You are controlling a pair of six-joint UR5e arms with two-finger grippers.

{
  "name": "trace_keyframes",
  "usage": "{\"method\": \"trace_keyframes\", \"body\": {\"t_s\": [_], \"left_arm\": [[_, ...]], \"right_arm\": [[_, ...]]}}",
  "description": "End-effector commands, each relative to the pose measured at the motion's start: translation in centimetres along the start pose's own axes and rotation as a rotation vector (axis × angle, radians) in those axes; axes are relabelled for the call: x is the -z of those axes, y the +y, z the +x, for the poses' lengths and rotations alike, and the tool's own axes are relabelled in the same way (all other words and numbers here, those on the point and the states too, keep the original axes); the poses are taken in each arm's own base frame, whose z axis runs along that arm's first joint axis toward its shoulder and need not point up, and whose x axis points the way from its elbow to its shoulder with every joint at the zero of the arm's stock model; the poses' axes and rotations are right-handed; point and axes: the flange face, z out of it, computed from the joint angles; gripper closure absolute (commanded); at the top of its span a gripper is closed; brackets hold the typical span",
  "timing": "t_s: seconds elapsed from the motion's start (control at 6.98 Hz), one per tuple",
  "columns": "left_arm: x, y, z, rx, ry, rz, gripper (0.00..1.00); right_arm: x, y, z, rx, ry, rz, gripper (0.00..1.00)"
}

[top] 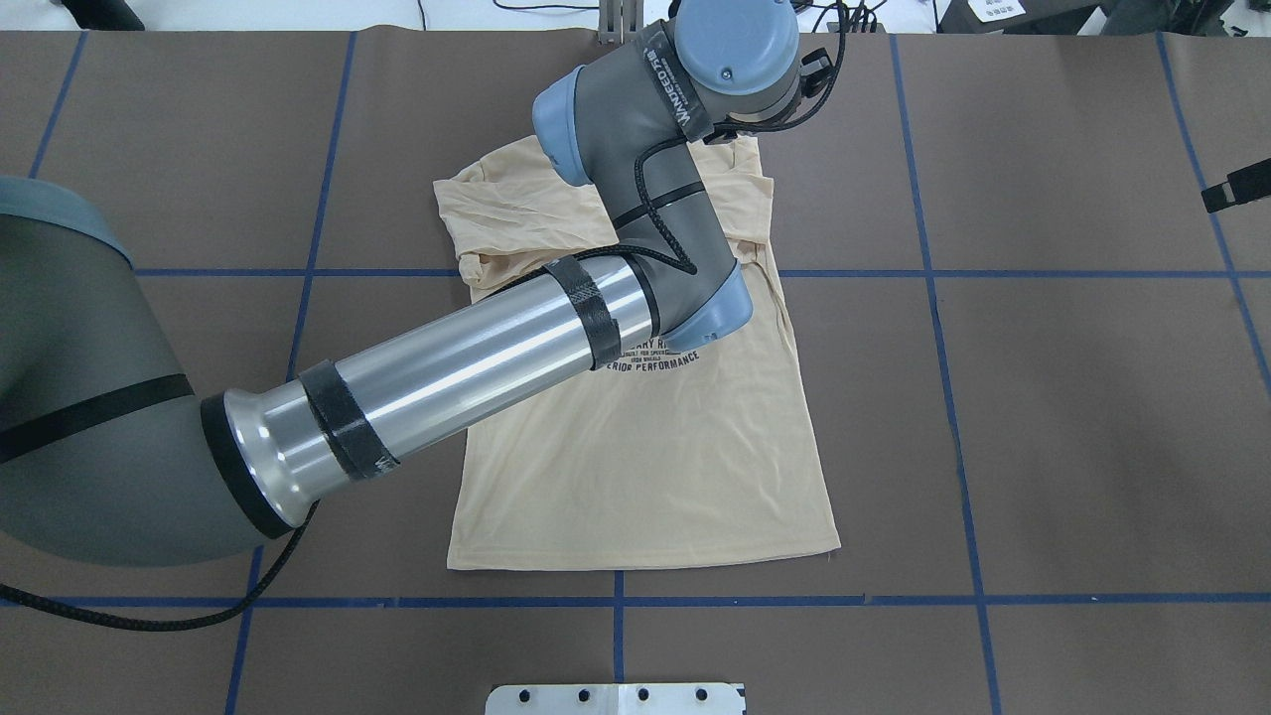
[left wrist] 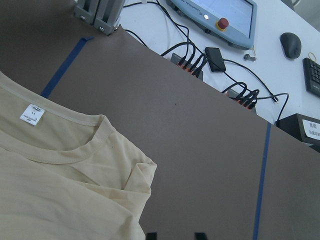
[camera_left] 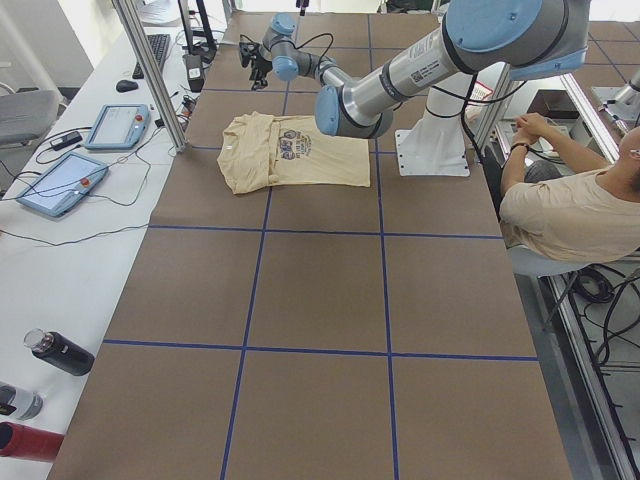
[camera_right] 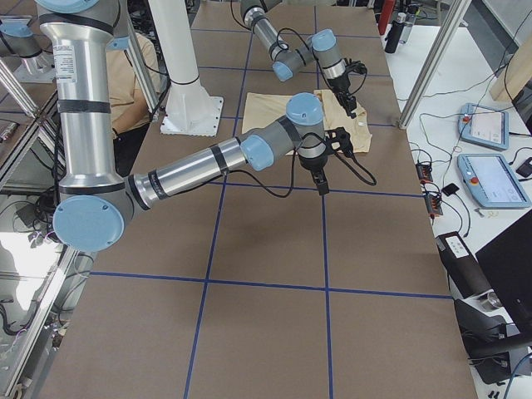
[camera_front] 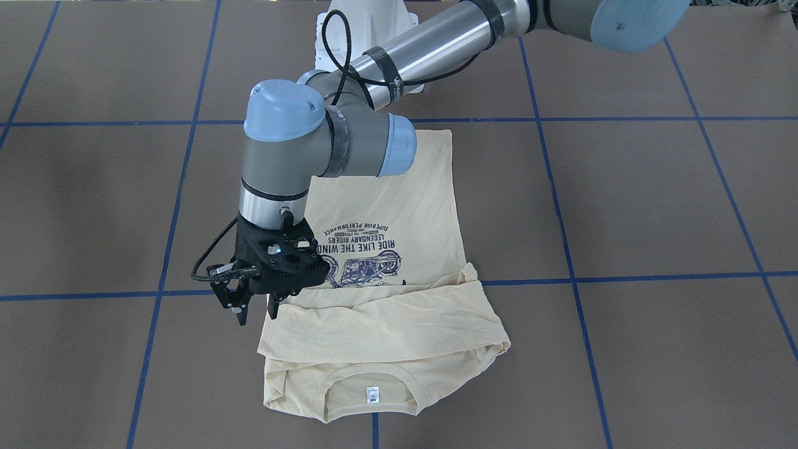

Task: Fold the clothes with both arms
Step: 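Carry the sleeve with the left gripper across the shirt toward the collar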

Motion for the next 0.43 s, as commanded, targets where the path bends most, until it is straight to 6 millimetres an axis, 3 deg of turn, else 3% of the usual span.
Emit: {"method": "trace_keyframes", "body": {"t_s": [0.0,0.29], "left_arm": [[1.8,1.0,-0.8,-0.130,0.046,-0.110,0.00],[5.0,1.8,-7.3,-0.289,0.071,-0.170,0.00]], "right_arm": [[0.3,-0.5,-1.8,-0.043,-0.020,0.011,0.00],[-1.1,-0.8,-9.3,-0.128,-0.115,0.044,0.00]]}}
